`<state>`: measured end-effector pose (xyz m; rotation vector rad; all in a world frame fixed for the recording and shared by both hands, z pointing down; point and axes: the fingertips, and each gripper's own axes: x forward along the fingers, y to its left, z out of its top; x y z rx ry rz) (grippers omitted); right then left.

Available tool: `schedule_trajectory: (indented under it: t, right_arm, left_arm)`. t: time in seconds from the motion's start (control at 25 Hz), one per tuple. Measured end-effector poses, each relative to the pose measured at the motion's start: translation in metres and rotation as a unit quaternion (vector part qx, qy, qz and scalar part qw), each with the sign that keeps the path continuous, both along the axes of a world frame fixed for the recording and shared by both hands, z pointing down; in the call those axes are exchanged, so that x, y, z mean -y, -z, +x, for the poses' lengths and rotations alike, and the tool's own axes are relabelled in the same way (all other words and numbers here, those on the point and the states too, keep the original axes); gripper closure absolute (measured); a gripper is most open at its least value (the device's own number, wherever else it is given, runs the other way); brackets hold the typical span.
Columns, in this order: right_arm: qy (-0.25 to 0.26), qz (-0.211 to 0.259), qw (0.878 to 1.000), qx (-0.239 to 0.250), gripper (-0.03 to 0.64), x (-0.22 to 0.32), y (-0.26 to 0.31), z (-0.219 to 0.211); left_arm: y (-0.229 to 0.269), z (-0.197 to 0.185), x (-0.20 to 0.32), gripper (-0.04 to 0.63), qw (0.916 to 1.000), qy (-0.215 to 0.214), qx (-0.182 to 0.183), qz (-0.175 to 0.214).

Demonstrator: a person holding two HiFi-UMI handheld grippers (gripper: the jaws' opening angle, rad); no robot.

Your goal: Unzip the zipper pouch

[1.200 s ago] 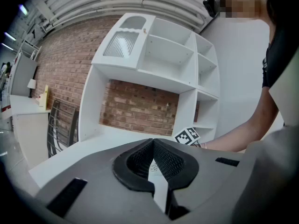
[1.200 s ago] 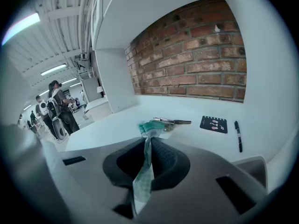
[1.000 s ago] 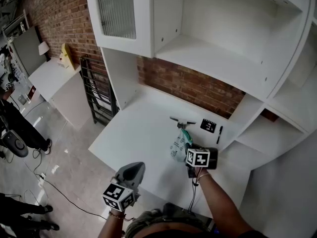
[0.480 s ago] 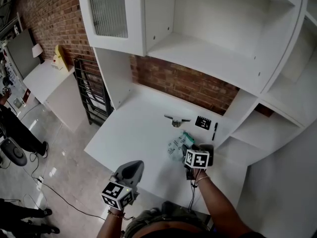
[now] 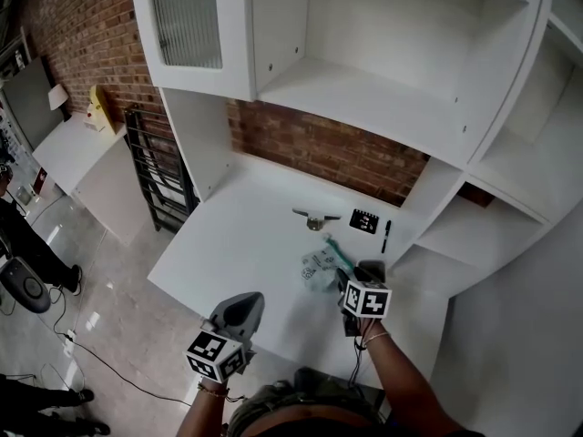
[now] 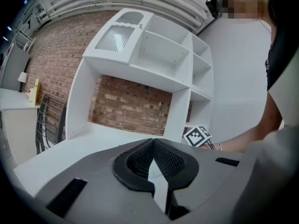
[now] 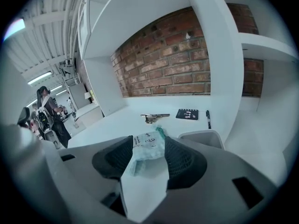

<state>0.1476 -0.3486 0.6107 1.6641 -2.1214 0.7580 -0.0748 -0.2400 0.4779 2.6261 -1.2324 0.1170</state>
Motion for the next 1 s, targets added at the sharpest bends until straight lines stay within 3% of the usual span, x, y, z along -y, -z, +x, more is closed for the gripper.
schedule_trajectory:
  t: [0.08,0.24,0.36,0.52,1.0]
  right_arm:
    - [0.000,0.012,1.000,0.004,0.412,-0.005,0.007,0.003]
    - [0.012,0.057,0.998,0.008,0.495,-0.017,0.037,0.003]
    - [0.025,0.099,0.995,-0.003,0.566,-0.030,0.062,0.003]
    - [0.039,0.159,0.986,-0.030,0.610,-0.048,0.095,0.000]
    - [0.033,0.239,0.970,-0.026,0.615,-0.085,0.146,-0.003]
  left_arm:
    - [0.000,0.002,0.000,0.594,1.0000,-0.002,-0.001,0.001]
    - [-0.001,0.005,0.001,0.594,1.0000,-0.003,0.002,0.003]
    - [-0.001,0.006,0.002,0.594,1.0000,0.001,0.005,0.007]
    - [0.001,0.006,0.006,0.594,0.9998,0.011,0.013,0.014]
    - [0.018,0.007,0.013,0.594,0.9983,0.040,0.011,0.042]
